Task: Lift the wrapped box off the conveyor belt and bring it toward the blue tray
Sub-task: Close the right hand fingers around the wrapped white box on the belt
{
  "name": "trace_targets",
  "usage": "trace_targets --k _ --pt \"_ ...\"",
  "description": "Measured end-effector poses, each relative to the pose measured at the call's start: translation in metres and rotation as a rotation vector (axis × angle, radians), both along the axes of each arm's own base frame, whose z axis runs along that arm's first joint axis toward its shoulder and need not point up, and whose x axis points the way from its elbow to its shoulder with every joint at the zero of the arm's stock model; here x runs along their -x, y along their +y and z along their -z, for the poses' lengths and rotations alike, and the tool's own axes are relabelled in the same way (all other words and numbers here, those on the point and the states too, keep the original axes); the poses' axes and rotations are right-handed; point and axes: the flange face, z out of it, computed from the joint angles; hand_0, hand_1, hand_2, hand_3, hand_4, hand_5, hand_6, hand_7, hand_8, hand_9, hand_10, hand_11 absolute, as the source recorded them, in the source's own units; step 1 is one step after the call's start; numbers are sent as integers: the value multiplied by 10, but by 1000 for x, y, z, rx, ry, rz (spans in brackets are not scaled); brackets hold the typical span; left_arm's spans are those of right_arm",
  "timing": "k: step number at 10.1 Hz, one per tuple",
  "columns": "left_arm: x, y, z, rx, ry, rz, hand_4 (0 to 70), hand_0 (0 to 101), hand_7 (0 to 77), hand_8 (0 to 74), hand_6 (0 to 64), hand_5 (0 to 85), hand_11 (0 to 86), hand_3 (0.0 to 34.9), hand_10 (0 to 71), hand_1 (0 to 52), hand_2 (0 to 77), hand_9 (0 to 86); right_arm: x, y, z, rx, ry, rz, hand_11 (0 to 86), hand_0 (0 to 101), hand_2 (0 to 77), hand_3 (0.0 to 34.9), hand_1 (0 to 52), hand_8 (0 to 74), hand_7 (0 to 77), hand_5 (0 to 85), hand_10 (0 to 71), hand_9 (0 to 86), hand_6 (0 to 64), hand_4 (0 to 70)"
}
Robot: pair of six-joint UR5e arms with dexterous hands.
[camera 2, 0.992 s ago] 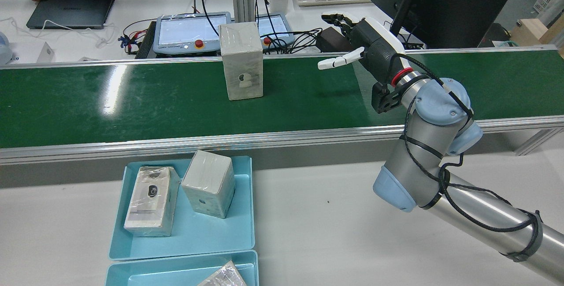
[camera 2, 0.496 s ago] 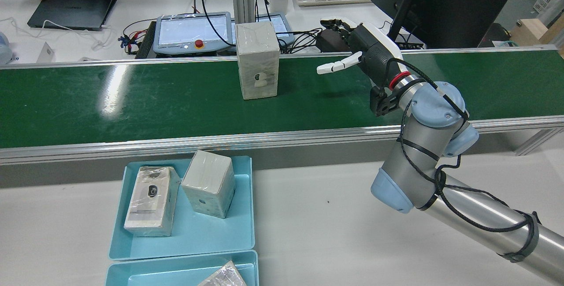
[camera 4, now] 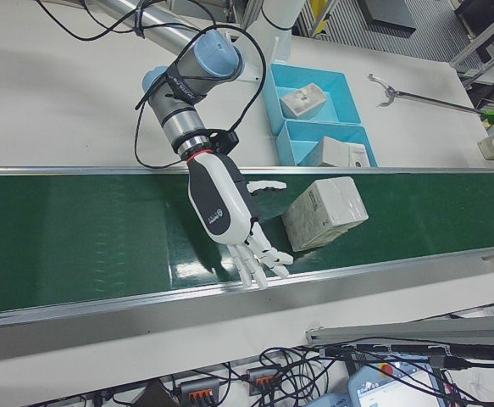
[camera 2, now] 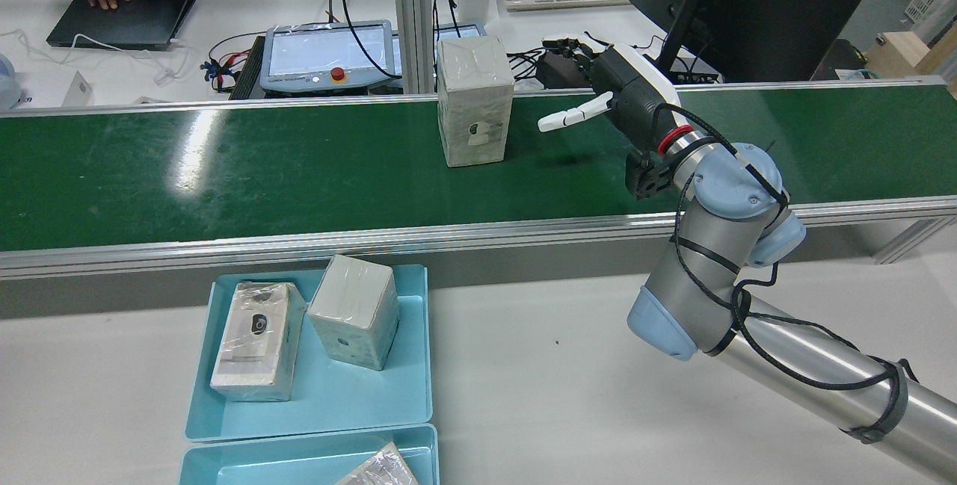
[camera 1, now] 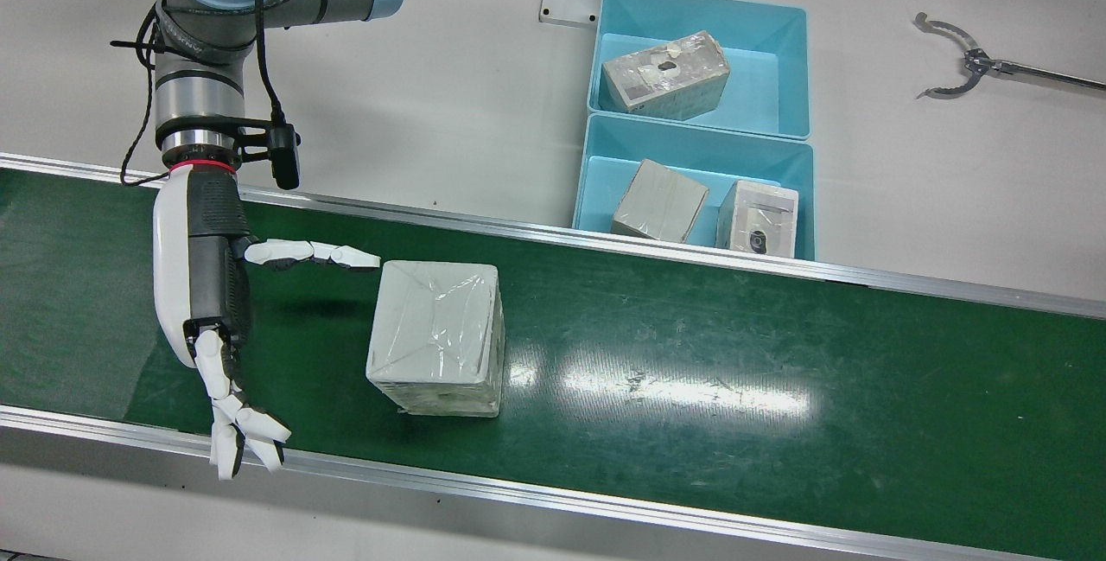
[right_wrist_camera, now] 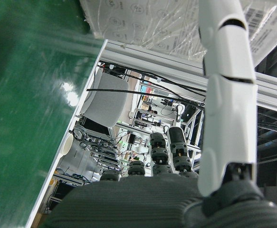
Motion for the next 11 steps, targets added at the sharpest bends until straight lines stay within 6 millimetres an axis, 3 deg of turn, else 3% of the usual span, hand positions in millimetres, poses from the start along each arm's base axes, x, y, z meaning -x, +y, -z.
trace_targets --k 5,8,10,11 --pt "0 0 0 0 0 0 0 0 5 5 0 5 5 0 5 0 11 0 1 0 0 0 2 1 11 484 142 29 164 11 60 251 0 38 38 38" --pt "0 0 0 0 0 0 0 0 5 5 0 5 5 0 0 0 5 0 1 0 0 -1 -1 1 11 485 147 11 164 11 60 251 0 38 38 54" --pt "0 0 0 0 0 0 0 0 0 5 0 5 5 0 5 0 5 0 1 0 1 -2 -2 0 49 484 147 1 158 11 60 273 27 38 65 71" --pt "0 0 0 0 0 0 0 0 5 5 0 5 5 0 5 0 5 0 1 0 1 -2 -2 -3 49 484 175 1 153 16 98 338 27 33 109 120"
